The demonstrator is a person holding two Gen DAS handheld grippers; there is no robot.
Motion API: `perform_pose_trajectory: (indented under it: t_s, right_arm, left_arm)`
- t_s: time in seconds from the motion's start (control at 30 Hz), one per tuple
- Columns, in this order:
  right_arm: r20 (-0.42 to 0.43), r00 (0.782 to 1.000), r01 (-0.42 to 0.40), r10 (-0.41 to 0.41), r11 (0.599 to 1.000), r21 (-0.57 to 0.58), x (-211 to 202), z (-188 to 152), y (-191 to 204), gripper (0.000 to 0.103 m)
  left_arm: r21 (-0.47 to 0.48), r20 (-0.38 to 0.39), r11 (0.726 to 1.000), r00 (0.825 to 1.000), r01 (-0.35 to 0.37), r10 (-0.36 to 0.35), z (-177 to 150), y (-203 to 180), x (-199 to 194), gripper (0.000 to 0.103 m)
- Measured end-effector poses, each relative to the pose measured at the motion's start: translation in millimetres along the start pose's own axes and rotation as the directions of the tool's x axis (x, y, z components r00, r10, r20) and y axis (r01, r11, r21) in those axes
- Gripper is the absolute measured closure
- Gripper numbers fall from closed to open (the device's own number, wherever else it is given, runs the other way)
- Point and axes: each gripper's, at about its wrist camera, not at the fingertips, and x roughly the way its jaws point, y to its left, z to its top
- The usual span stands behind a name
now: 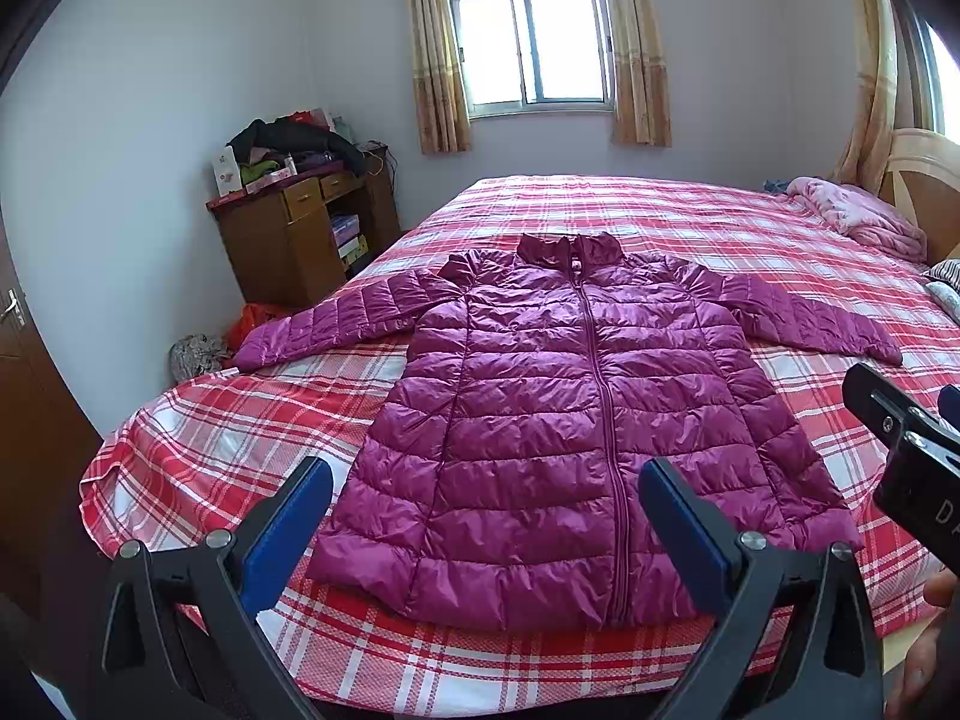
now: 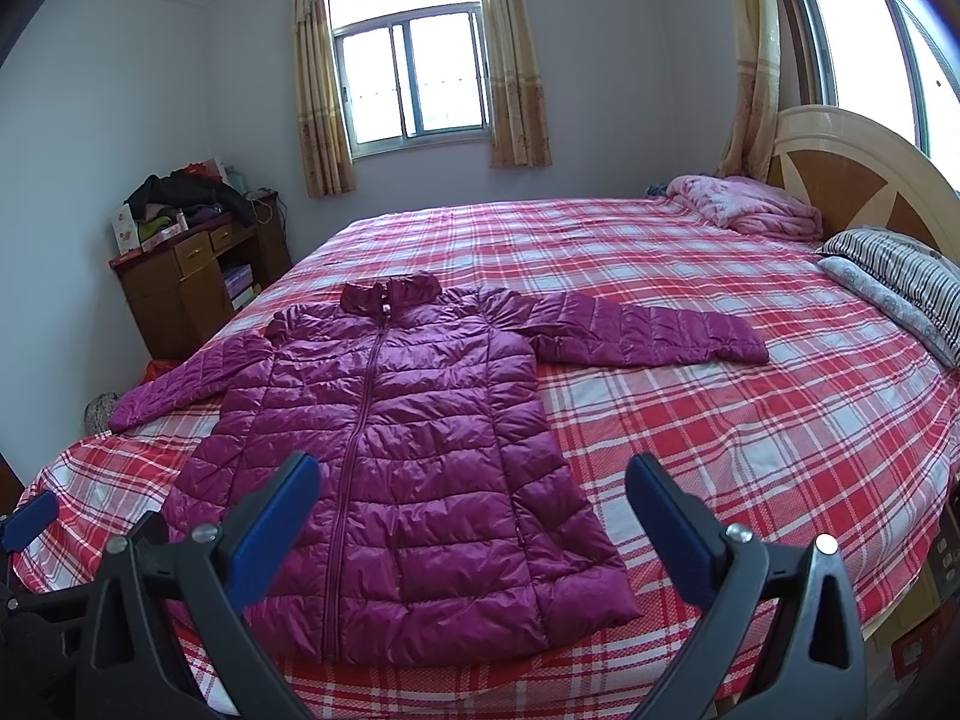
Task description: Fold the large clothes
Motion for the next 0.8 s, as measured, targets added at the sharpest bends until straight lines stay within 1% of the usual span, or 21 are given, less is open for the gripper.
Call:
perform_pose_trajectory:
  t_s: [0.2, 0.43, 0.57, 0.67, 0.73, 0.8]
  right_arm:
    - [-0.021, 1.0, -0.008, 0.008, 1.0, 0.001, 4.3, -1.2, 0.0, 0.0]
    - [-0.021, 1.0, -0.01, 0.01, 1.0, 0.003, 4.7, -1.8, 0.0, 0.0]
    - [-0.032, 0.999, -0.027, 0.028, 0.999, 0.03, 11.4, -1.7, -5.4, 0.0]
    - [-0.064, 0.996, -0.051, 0.054, 0.997, 0.052, 28.3, -3.3, -17.6, 0.0]
    - [-0.095, 0.995, -0.034, 0.04, 0.998, 0.056, 42.5, -5.6, -26.3, 0.0]
    - [-0.132, 0.991, -0.013, 0.023, 0.997, 0.077, 59.2, -8.6, -40.7, 0.0]
  left_arm:
    - [-0.001, -0.006, 1.0, 1.0, 0.002, -0.002, -0.5, -1.0, 0.4, 0.001]
    - [-0.001, -0.009, 1.0, 1.0, 0.004, -0.004, -0.5, -0.6, 1.6, 0.001]
    - [0.002, -0.02, 1.0, 1.0, 0.01, -0.01, -1.1, -1.4, 8.3, 0.001]
    - [0.013, -0.034, 1.0, 0.999, 0.028, -0.028, -3.4, -4.1, 20.4, 0.001]
    - [0.019, -0.048, 0.998, 0.997, 0.055, -0.054, -5.3, -4.3, 31.4, 0.001]
    - [0.01, -0.075, 0.995, 0.992, 0.104, -0.103, -7.3, -1.9, 46.0, 0.001]
